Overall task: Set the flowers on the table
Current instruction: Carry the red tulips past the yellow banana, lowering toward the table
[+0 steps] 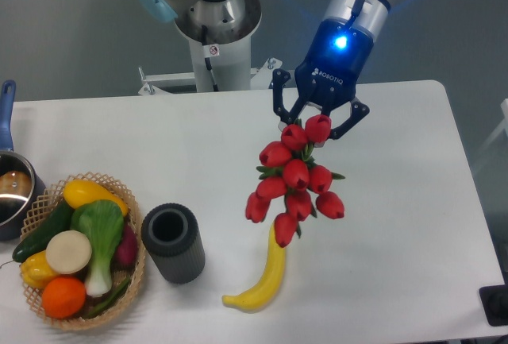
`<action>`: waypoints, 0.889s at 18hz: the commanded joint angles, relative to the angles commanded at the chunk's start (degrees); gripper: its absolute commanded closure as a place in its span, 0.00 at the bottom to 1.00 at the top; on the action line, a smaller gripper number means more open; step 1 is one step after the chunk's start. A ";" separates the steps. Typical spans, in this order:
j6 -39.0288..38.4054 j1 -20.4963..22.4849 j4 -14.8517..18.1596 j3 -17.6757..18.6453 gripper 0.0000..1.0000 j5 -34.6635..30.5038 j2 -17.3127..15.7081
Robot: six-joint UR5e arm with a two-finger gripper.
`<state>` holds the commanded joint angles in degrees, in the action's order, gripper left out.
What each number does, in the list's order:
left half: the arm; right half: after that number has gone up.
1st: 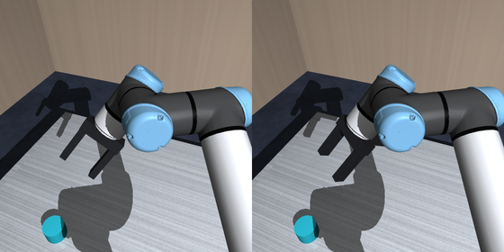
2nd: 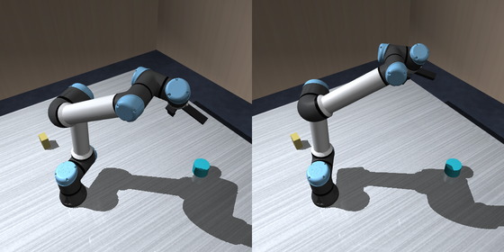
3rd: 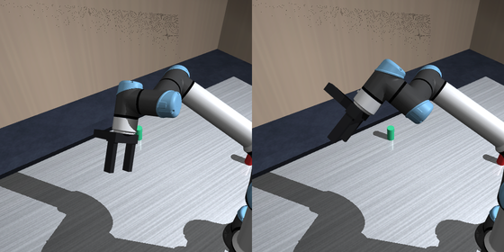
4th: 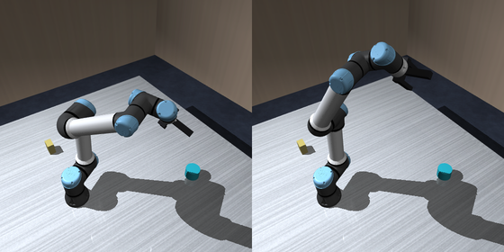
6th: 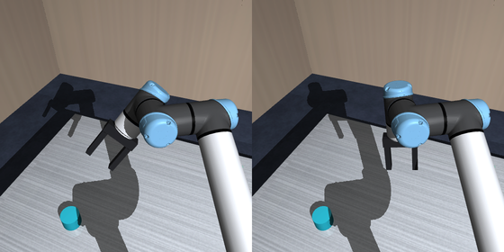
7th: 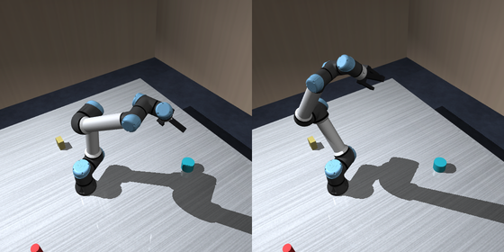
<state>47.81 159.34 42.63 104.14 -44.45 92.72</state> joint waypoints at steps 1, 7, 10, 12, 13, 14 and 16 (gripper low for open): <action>0.09 0.26 -0.09 1.14 0.60 -1.68 0.00; -1.14 0.18 0.00 4.84 0.60 -10.82 -0.79; -1.67 0.26 0.70 6.50 0.60 -14.08 -0.62; -1.58 0.26 0.88 7.48 0.60 -15.13 -0.27; -1.58 0.26 0.88 7.57 0.60 -15.75 0.26; -1.58 0.35 0.97 7.57 0.60 -16.71 1.22; -1.58 0.44 0.88 7.48 0.60 -17.95 3.24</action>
<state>46.23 159.78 43.51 111.62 -62.40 95.97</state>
